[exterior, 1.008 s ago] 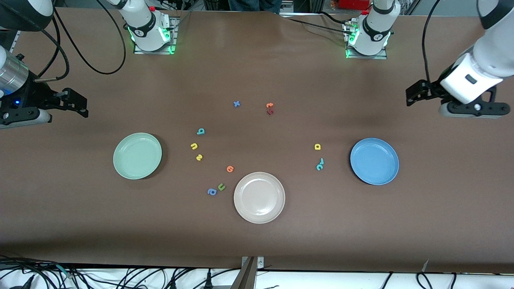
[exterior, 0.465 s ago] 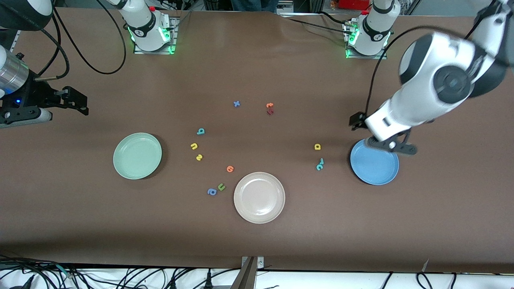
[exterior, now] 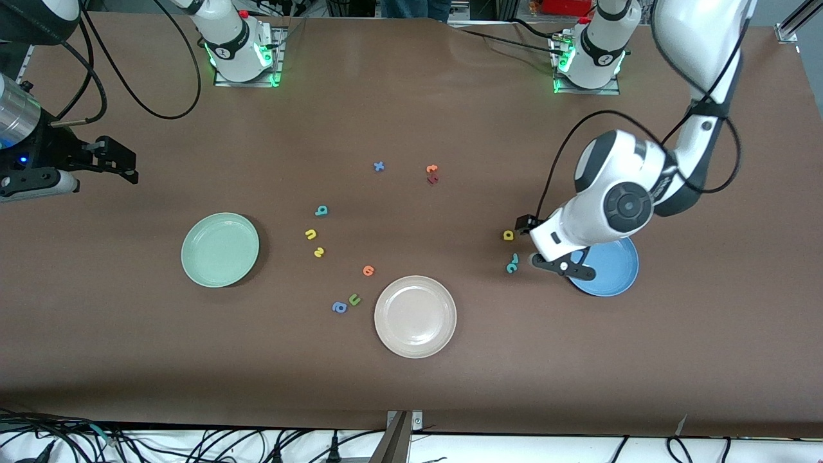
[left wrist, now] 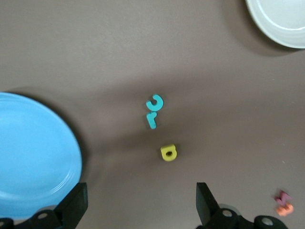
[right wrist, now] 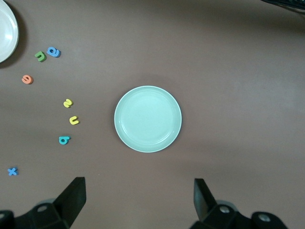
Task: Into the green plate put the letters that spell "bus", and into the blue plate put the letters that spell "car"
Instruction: 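Reach the left gripper to the yellow letter while the right gripper advances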
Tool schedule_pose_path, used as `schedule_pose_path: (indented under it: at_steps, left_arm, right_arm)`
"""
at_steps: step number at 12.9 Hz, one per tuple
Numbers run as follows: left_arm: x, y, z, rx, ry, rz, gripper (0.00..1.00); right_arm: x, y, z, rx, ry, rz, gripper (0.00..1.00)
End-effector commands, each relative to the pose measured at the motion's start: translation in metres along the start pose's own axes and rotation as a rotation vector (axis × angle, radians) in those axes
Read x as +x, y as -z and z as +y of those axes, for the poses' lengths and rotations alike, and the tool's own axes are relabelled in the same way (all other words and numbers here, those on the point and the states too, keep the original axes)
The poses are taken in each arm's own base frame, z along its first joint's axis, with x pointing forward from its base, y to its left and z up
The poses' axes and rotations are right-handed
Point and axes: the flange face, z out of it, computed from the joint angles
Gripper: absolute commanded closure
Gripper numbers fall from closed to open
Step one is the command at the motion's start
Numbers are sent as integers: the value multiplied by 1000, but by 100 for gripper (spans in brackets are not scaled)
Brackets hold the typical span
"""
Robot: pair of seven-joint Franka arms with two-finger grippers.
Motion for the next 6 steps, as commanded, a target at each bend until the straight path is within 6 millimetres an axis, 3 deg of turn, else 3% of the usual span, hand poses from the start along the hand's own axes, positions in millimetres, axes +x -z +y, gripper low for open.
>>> schedule_pose_path:
  at_steps: [1, 4, 6]
  left_arm:
    - [-12, -54, 6, -20, 12, 39, 0]
    - [-19, -108, 8, -34, 27, 91, 1]
    - [-21, -131, 29, -38, 34, 92, 3]
  right_arm:
    - [3, 2, -8, -25, 32, -10, 0]
    - [-2, -5, -11, -23, 39, -24, 0]
    - [-4, -10, -13, -21, 44, -44, 0]
